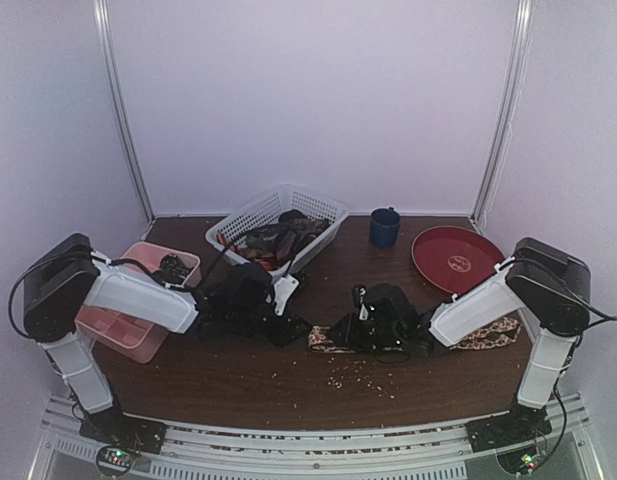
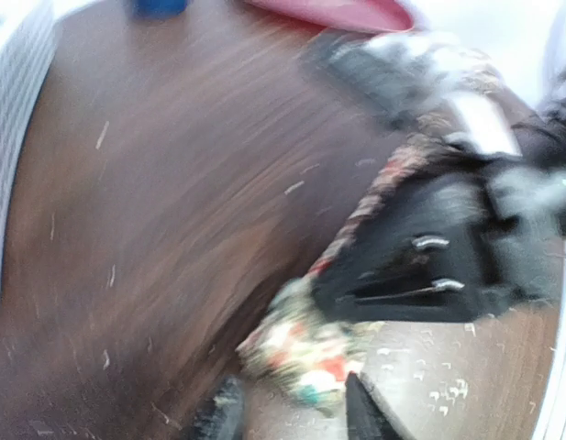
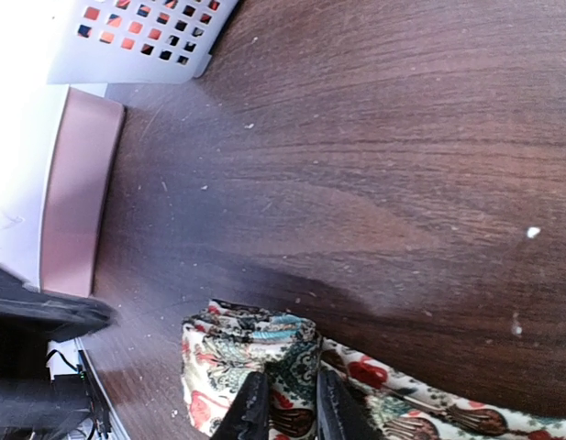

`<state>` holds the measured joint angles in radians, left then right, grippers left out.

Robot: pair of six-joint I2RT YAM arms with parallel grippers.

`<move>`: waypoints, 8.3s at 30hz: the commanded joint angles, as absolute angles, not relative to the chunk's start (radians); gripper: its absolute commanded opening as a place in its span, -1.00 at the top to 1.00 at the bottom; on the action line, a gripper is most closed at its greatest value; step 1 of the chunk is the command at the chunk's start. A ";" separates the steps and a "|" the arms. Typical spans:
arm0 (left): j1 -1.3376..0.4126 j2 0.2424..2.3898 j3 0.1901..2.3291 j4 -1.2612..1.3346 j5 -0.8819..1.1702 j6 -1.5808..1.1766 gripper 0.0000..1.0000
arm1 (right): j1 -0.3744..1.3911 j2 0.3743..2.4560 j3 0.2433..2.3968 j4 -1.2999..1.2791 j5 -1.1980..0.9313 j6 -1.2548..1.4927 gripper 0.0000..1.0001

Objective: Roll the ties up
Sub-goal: Fold the tie at the center of the board.

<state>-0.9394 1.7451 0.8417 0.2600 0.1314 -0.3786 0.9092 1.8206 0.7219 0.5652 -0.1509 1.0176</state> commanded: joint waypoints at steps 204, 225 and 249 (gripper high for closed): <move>-0.940 1.904 0.818 0.616 0.287 -0.464 1.00 | 0.905 1.763 0.678 0.521 -0.156 1.012 0.69; -0.977 1.971 0.956 0.540 0.304 -0.436 0.94 | 0.891 1.549 0.554 0.466 0.052 0.955 0.33; -1.023 1.955 1.070 0.373 0.183 -0.231 0.20 | 0.874 1.669 0.580 0.490 -0.018 0.940 0.45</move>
<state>-1.0176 2.0285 1.0401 0.4755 0.2581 -0.3904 0.8833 1.6466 0.5732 0.4774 0.0067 0.9604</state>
